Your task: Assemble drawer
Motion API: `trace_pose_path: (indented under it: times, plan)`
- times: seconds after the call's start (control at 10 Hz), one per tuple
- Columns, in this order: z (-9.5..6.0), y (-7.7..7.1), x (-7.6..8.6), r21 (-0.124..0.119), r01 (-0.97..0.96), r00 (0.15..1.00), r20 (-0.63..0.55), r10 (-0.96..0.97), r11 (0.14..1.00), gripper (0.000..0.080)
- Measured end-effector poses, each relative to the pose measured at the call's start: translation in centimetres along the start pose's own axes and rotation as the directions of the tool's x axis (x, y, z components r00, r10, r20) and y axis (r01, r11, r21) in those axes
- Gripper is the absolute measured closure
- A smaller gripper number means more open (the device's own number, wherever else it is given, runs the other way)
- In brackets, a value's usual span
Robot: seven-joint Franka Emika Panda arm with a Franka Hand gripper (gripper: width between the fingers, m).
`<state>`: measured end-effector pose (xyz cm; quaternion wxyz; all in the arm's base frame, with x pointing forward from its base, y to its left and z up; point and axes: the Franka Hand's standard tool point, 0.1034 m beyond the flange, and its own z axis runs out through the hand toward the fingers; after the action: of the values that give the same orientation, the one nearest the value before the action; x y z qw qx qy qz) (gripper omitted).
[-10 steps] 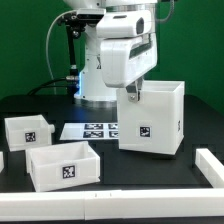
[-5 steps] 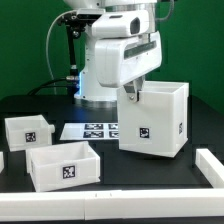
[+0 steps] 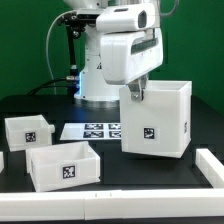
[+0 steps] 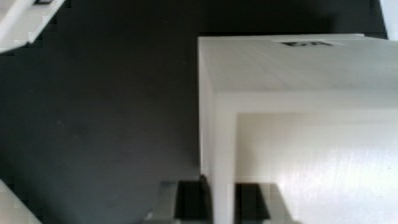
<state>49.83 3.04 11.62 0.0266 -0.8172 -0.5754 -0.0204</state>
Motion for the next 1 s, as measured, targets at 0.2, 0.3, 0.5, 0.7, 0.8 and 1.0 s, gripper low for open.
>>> trace_pose_path:
  times: [0.2,0.3,0.5,0.7,0.8,1.0]
  plan:
    - [-1.1,3.0,0.0,0.01,0.368,0.929,0.028,-0.368,0.93,0.0765]
    - [-1.4,3.9,1.4,0.005,0.533,0.845,0.048,-0.532,0.846,0.0765]
    - [-1.2,3.8,1.3,0.016,0.649,0.76,0.05,-0.648,0.761,0.0765]
    - [-1.0,4.1,1.0,0.029,0.753,0.656,0.047,-0.753,0.658,0.0765]
    - [-1.1,5.3,1.8,0.049,0.844,0.532,0.032,-0.846,0.533,0.0765]
    - [-1.5,7.4,6.9,0.099,0.931,0.353,0.011,-0.936,0.352,0.0765]
